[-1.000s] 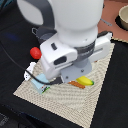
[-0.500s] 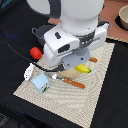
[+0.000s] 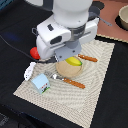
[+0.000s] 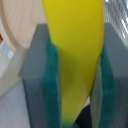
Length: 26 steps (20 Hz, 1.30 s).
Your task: Interact with the objects in diverse but meaningful ways.
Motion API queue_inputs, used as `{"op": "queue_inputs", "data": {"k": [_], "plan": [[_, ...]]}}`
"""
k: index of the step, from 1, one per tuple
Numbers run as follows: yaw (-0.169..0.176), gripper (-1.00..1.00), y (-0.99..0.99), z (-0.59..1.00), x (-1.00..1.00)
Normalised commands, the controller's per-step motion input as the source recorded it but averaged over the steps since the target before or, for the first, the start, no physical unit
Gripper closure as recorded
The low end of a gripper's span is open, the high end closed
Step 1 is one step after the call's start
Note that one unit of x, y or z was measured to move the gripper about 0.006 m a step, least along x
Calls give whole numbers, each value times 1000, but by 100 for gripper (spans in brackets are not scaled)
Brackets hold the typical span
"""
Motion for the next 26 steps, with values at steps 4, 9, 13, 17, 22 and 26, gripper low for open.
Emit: {"op": "queue_inputs", "data": {"k": [4,9,13,17,22,26], "plan": [[35,100,556,1,-789],[52,100,529,0,-681],[121,100,589,0,-433],[139,100,586,-29,-255],[133,100,585,-193,-23],[122,100,570,-311,-1]]}}
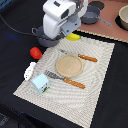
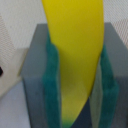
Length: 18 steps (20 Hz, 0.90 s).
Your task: Interact with the objects in diverse but meaningful ways.
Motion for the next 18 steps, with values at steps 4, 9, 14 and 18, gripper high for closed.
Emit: {"op": "queue_inputs", "data": {"k": [4,9,14,18], "plan": [[108,100,447,-424,-1],[79,100,268,-519,-138],[40,100,65,-494,-303],[24,100,57,-430,-281]]}}
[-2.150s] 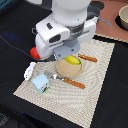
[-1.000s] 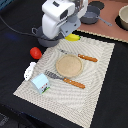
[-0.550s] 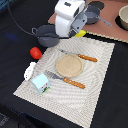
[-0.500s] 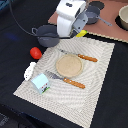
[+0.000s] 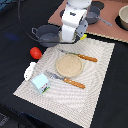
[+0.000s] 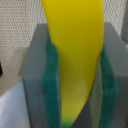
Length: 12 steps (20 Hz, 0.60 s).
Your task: Interact with the objects in diverse but meaningful ways.
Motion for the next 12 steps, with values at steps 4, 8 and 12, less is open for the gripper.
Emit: {"op": "queue_inputs", "data": {"k": [4,8,12], "plan": [[22,100,45,-411,-264],[25,-100,79,-211,-209],[4,-100,72,159,-132]]}}
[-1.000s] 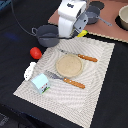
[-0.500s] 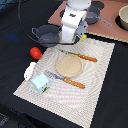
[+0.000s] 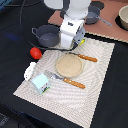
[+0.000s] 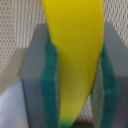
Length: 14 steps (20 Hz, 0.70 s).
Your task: Interact with the objects in diverse but meaningful ways.
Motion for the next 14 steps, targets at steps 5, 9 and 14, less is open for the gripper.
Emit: {"op": "queue_inputs", "data": {"k": [5,9,14], "plan": [[0,-100,277,826,-149],[-14,-100,232,957,-379],[-30,-100,102,923,-434]]}}
